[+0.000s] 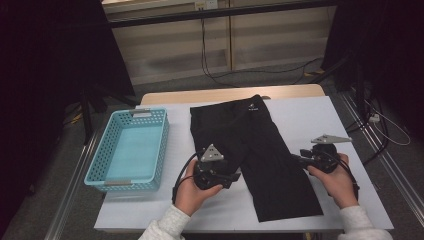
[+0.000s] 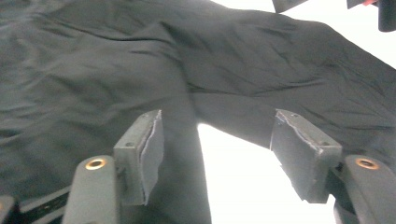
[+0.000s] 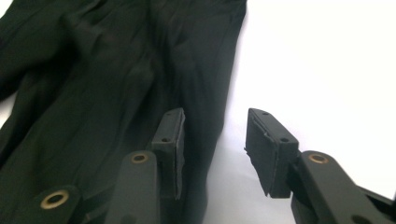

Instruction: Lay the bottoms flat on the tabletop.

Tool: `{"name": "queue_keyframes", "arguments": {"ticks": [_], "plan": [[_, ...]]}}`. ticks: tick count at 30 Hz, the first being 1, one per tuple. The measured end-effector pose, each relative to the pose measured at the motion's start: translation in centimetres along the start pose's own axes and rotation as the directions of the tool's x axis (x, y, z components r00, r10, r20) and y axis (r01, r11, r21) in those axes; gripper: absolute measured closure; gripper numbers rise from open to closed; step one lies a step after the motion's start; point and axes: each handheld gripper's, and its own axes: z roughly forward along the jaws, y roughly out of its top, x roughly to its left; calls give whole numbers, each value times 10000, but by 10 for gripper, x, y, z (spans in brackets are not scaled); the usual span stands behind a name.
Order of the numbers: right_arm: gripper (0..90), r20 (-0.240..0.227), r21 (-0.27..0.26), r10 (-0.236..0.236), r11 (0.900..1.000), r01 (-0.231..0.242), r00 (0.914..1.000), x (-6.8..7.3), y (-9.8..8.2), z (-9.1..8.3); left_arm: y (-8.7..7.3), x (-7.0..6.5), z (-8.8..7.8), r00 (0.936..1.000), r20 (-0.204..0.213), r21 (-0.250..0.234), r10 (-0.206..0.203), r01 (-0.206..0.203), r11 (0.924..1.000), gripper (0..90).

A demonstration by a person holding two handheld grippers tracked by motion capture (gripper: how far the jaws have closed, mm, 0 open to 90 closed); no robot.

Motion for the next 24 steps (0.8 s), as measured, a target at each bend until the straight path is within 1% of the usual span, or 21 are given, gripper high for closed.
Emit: {"name": "queue_keyframes", "arguments": {"ticks": [1,2,3,4,5,6,7,8,9,10,11,12,13,14,15,16,17,21,22,23,24], "plan": [[607,-4,258,53,9997,-53,10000,-1,6,14,-2,5,-3,9998,-198,-2,-80,80,10000,331],[607,-4,258,53,9997,-53,10000,-1,6,14,-2,5,-3,9998,-198,-2,-80,80,10000,327],[630,169,560,66,9984,-76,9998,-3,6,26,-5,9,-6,9993,-324,-37,-186,185,9998,324],[630,169,560,66,9984,-76,9998,-3,6,26,-5,9,-6,9993,-324,-37,-186,185,9998,323],[649,-24,668,249,9975,-247,9997,-3,5,32,-6,11,-7,9991,-369,-46,-228,226,9997,323],[662,-62,483,270,9985,-267,9996,-3,4,34,-7,13,-9,9987,-443,-41,-257,255,9997,319],[761,-274,440,336,9985,-324,9991,0,5,37,-10,16,-12,9973,-648,-35,-340,339,9994,313],[815,-87,468,75,9989,-70,9999,1,5,38,-11,18,-14,9966,-732,-58,-387,384,9992,308],[882,-253,473,218,9987,-206,9994,1,5,39,-12,20,-15,9960,-794,-30,-415,414,9991,303],[882,-253,473,218,9987,-206,9994,1,5,39,-12,20,-15,9960,-794,-30,-415,414,9991,301],[896,-568,502,457,9978,-429,9973,-1,6,40,-14,22,-18,9943,-948,-53,-490,488,9988,294],[897,-542,516,396,9980,-368,9977,-1,6,39,-14,22,-18,9943,-948,-53,-490,488,9988,288],[897,-374,508,360,9981,-341,9986,-3,5,37,-16,24,-20,9935,-1008,-37,-530,529,9986,285],[897,-364,478,481,9978,-463,9982,-6,4,35,-16,24,-21,9931,-1042,-33,-529,528,9986,283],[897,-364,478,481,9978,-463,9982,-6,4,35,-16,24,-21,9931,-1042,-33,-529,528,9986,281],[897,-453,431,594,9974,-575,9972,-10,2,33,-17,24,-21,9935,-1038,25,-477,482,9988,281],[898,-382,432,632,9972,-615,9973,-14,-1,29,-17,24,-20,9931,-1038,19,-547,552,9985,277],[897,-311,350,657,9973,-646,9974,-21,-5,23,-19,25,-18,9927,-1072,70,-545,556,9984,258],[896,-431,292,668,9974,-655,9968,-21,-7,23,-19,25,-18,9923,-1104,42,-565,573,9983,258],[871,-630,214,534,9984,-521,9966,-21,-9,22,-19,26,-18,9916,-1147,140,-599,619,9980,241],[871,-630,214,534,9984,-521,9966,-21,-9,22,-19,26,-18,9916,-1147,140,-599,619,9980,239]]}}
